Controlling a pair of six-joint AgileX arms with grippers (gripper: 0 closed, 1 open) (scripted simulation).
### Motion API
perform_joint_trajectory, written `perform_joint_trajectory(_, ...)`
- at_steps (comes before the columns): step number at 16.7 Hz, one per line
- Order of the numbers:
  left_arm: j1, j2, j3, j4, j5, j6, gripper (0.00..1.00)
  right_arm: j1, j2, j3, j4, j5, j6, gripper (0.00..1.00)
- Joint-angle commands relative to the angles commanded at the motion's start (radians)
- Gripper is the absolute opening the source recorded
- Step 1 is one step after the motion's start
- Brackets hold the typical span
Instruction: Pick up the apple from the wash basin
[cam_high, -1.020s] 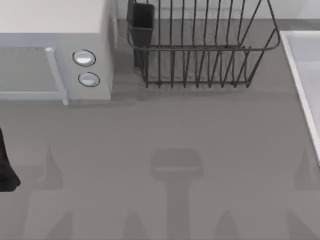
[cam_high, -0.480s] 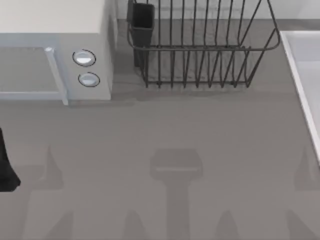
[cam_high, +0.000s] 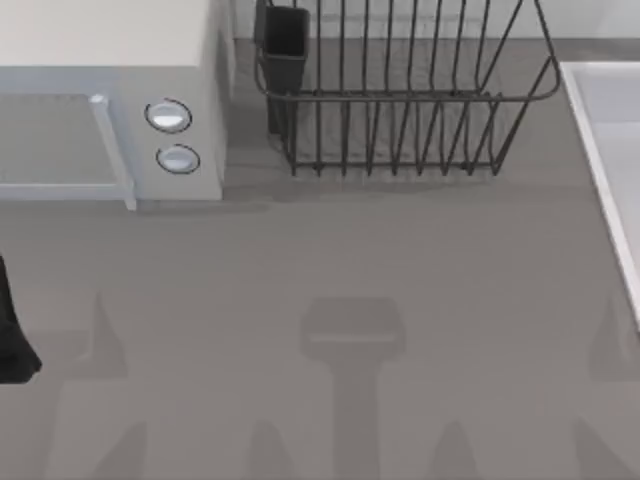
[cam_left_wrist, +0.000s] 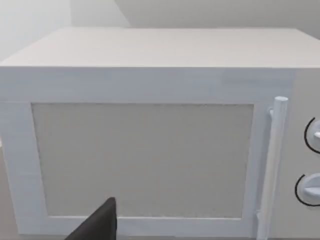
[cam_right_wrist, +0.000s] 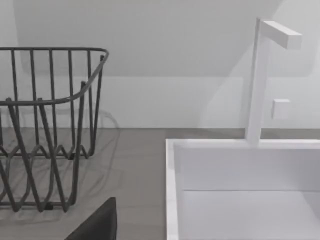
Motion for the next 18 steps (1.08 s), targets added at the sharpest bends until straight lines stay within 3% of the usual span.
perform_joint_trajectory(10, 0.000, 0.000, 0.000, 0.000, 0.000, 0.000, 1.00, -0.011, 0.062, 0.056, -0.038, 0.000, -0.010, 1.00)
perform_joint_trajectory(18, 0.000, 0.000, 0.000, 0.000, 0.000, 0.000, 1.00, -0.098, 0.649, 0.517, -0.349, 0.001, -0.092, 1.00)
